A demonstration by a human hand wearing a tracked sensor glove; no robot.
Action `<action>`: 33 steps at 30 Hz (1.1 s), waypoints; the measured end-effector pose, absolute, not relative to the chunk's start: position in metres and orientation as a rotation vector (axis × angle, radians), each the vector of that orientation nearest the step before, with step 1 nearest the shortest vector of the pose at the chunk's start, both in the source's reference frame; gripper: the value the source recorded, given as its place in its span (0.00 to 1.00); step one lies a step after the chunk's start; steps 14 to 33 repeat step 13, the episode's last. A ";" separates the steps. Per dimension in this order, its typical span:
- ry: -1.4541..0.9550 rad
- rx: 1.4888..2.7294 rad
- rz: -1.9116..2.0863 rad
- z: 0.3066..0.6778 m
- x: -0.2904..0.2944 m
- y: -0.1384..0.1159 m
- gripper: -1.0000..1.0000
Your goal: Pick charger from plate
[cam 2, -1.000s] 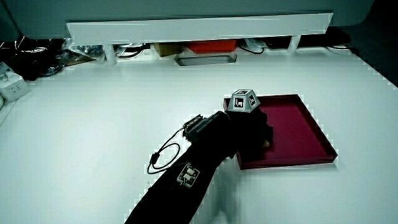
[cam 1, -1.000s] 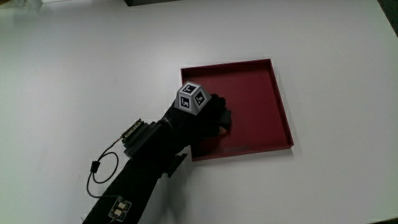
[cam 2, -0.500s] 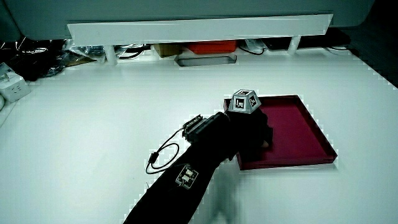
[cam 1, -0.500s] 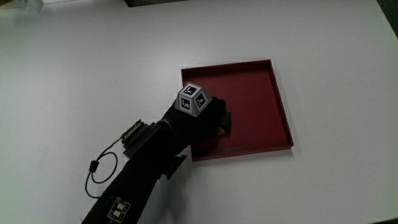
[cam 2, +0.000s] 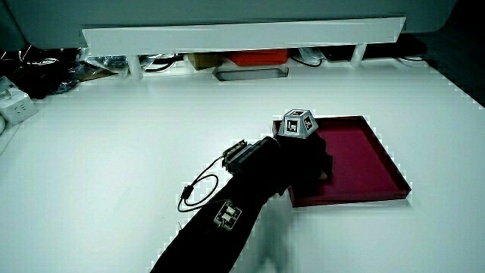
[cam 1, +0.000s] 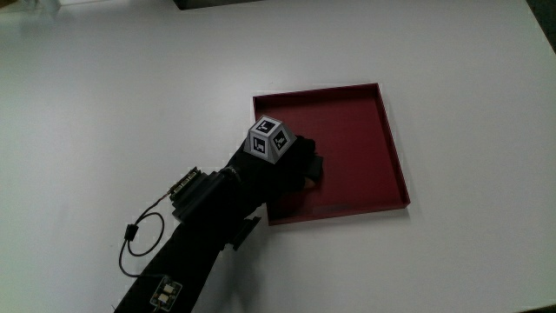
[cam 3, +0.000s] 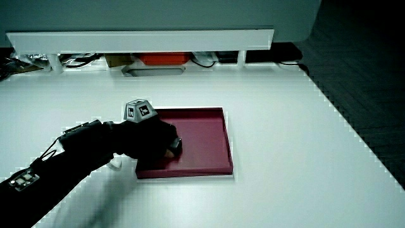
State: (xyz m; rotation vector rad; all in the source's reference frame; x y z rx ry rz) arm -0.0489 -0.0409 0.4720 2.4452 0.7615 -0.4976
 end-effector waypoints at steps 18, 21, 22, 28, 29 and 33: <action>0.816 2.516 -0.484 0.433 -0.090 -0.023 1.00; 0.816 2.516 -0.484 0.433 -0.090 -0.023 1.00; 0.816 2.516 -0.484 0.433 -0.090 -0.023 1.00; 0.816 2.516 -0.484 0.433 -0.090 -0.023 1.00; 0.816 2.516 -0.484 0.433 -0.090 -0.023 1.00; 0.816 2.516 -0.484 0.433 -0.090 -0.023 1.00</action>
